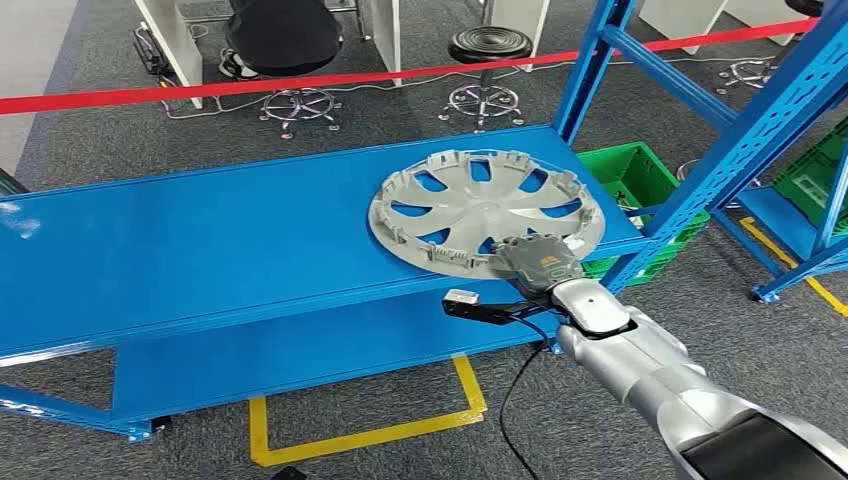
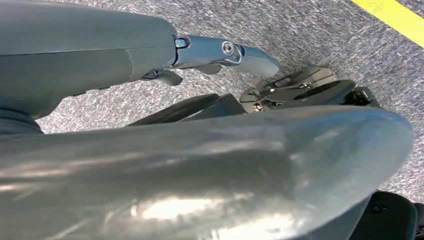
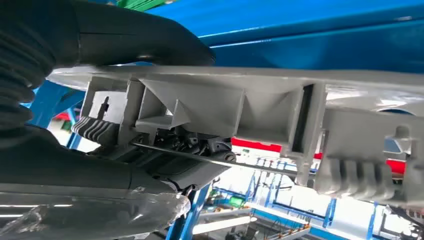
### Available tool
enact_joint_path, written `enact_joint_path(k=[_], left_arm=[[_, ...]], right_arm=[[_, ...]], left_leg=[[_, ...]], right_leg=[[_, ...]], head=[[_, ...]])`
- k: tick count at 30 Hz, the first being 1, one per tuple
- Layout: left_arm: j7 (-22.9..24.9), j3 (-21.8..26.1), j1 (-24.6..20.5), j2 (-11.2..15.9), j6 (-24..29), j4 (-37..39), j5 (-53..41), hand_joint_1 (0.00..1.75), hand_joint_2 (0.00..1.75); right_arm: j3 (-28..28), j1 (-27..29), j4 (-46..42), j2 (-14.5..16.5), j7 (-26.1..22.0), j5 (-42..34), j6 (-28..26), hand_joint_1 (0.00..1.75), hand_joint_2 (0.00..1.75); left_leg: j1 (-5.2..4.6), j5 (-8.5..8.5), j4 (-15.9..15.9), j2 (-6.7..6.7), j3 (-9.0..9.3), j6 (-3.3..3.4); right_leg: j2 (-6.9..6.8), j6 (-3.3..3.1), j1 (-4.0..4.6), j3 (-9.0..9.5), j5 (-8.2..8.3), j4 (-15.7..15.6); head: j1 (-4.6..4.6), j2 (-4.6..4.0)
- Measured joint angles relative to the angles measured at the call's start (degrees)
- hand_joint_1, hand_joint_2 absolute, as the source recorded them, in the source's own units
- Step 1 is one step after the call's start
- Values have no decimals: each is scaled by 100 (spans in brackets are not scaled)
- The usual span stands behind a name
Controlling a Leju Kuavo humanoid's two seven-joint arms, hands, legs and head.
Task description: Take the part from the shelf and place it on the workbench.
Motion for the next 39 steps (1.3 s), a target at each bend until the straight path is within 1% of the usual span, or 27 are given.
enact_joint_path(k=[1,2,4,6,9,13,18,20,21,23,25,27,29,31,33,35,37,39], left_arm=[[-14,0,1,1,0,0,5,0,58],[-41,0,2,2,-3,0,14,0,87],[-157,0,4,7,-20,-1,54,0,175],[-304,0,4,15,-50,-1,91,0,175],[-422,0,6,27,-76,0,120,0,175],[-435,0,6,34,-85,0,123,0,175],[-440,0,7,43,-85,0,123,0,175],[-466,0,8,47,-112,-1,119,0,175],[-478,0,9,50,-125,-1,82,0,175],[-487,-1,9,56,-79,-1,-88,0,175],[-506,17,8,60,-40,-2,-162,0,175],[-580,110,16,68,-209,-1,32,0,175],[-706,267,32,78,-479,-1,324,0,175],[-839,452,48,81,-751,-1,633,0,175],[-987,666,72,84,-1029,-1,899,0,175],[-1136,869,110,87,-1243,0,1070,0,175],[-1206,1022,150,87,-1312,0,1159,0,175],[-1186,1124,180,87,-1285,0,1201,0,175]], right_arm=[[-23,6,-27,0,-64,-59,-11,175,175],[-53,14,-67,4,-144,-148,-14,175,175],[-175,54,-259,24,-456,-547,41,175,175],[-310,115,-614,54,-725,-1116,285,175,175],[-438,173,-1256,75,-809,-1746,698,175,175],[-472,239,-1740,75,-789,-1902,808,175,175],[-489,306,-1989,75,-829,-2001,803,175,175],[-522,339,-2091,75,-938,-2253,865,175,175],[-551,353,-2177,75,-1004,-2498,964,175,175],[-617,363,-2434,75,-1046,-3151,1342,175,175],[-688,358,-2735,75,-966,-3868,1846,175,175],[-805,355,-3024,75,-840,-4713,2382,175,175],[-966,362,-3267,67,-693,-5807,2944,175,175],[-1139,423,-3504,14,-563,-7057,3423,175,175],[-1294,583,-3850,-119,-542,-8142,3653,175,175],[-1475,881,-4384,-316,-667,-8891,3720,175,175],[-1737,1281,-4999,-495,-839,-9427,3832,175,175],[-2035,1678,-5531,-629,-943,-9778,3994,175,175]], left_leg=[[0,0,0,0,0,0],[0,0,0,0,0,0],[0,0,0,1,0,0],[0,0,0,2,1,0],[1,0,0,2,1,-1],[4,-1,0,2,1,-1],[4,-1,0,2,1,-1],[4,-1,0,2,0,-1],[4,-1,0,2,0,-1],[3,-1,0,4,1,-1],[4,-1,0,7,1,-1],[4,-1,0,6,1,-2],[5,-1,0,6,1,-2],[6,-1,0,5,0,-2],[5,-1,0,-1,-2,-1],[5,-4,0,-8,-2,0],[4,-11,0,-12,-2,1],[-3,-19,1,-11,-3,2]], right_leg=[[0,0,0,1,0,0],[1,0,0,0,0,0],[6,0,0,0,1,1],[9,0,0,-2,1,2],[7,-1,1,-6,0,4],[5,-3,4,-7,-2,5],[6,-4,4,-6,-2,5],[5,-3,4,-5,-2,6],[7,-3,4,-5,-1,6],[13,-3,4,-8,-1,6],[15,-3,4,-10,-1,6],[12,-3,4,-11,-1,6],[11,-4,4,-13,-1,7],[7,-4,4,-15,-1,6],[-5,-5,4,-19,-3,4],[-19,-8,3,-24,-8,-3],[-24,-10,3,-16,-13,-10],[-18,-8,0,-1,-14,-16]], head=[[1,0],[1,0],[1,0],[0,0],[-1,0],[-1,0],[0,0],[1,0],[1,0],[0,0],[-1,0],[-1,0],[-1,0],[-1,0],[-1,0],[1,0],[2,0],[1,0]])
